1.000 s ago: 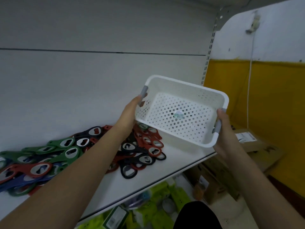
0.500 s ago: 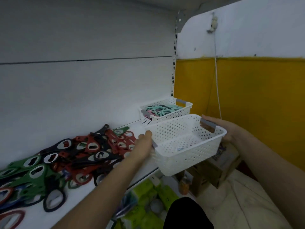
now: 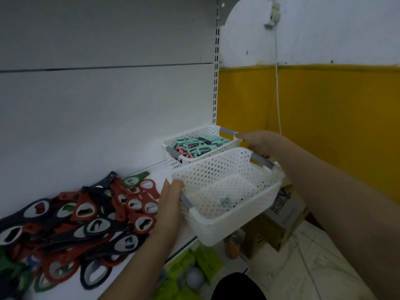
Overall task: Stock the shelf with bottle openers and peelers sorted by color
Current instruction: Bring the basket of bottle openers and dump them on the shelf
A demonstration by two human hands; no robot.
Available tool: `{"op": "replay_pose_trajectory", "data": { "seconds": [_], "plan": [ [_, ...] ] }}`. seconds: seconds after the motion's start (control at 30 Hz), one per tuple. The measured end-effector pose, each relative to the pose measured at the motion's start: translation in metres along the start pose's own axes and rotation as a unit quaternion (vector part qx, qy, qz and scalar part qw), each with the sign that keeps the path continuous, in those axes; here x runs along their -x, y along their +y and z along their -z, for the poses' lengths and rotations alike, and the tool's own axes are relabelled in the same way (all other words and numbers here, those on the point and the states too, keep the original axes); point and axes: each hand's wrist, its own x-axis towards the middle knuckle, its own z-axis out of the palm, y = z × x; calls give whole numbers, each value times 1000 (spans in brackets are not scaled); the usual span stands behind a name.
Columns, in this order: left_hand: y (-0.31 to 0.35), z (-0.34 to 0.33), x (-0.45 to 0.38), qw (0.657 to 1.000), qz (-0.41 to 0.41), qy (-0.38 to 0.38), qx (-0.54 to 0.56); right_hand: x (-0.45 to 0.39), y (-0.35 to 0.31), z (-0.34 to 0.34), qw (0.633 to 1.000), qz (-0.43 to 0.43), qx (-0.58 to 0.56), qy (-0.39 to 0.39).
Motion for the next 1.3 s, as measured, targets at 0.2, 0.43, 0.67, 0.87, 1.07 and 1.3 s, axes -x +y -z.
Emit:
{"op": "replay_pose_trajectory", "data": {
  "seconds": [0.2, 0.43, 0.67, 0.87, 1.07, 1.3],
  "plan": [
    [-18, 8, -17, 999, 22, -19, 40, -39, -12, -6, 997, -38, -62, -8],
    [0, -2, 2, 999, -45, -14, -17, -41, -21, -9, 998, -26, -23, 61],
    [12, -11, 16, 995, -69, 14, -76, -21, -46, 5, 993, -72, -43, 83],
    [16, -9, 17, 984, -113, 12, -141, 20, -76, 40, 996, -32, -48, 73],
    [33, -10, -27, 974, -76, 41, -212, 60, -87, 75, 995, 3, -60, 83],
    [81, -14, -62, 982, -101, 76, -143, 79, -68, 53, 996, -9, -6, 85]
  ]
}}
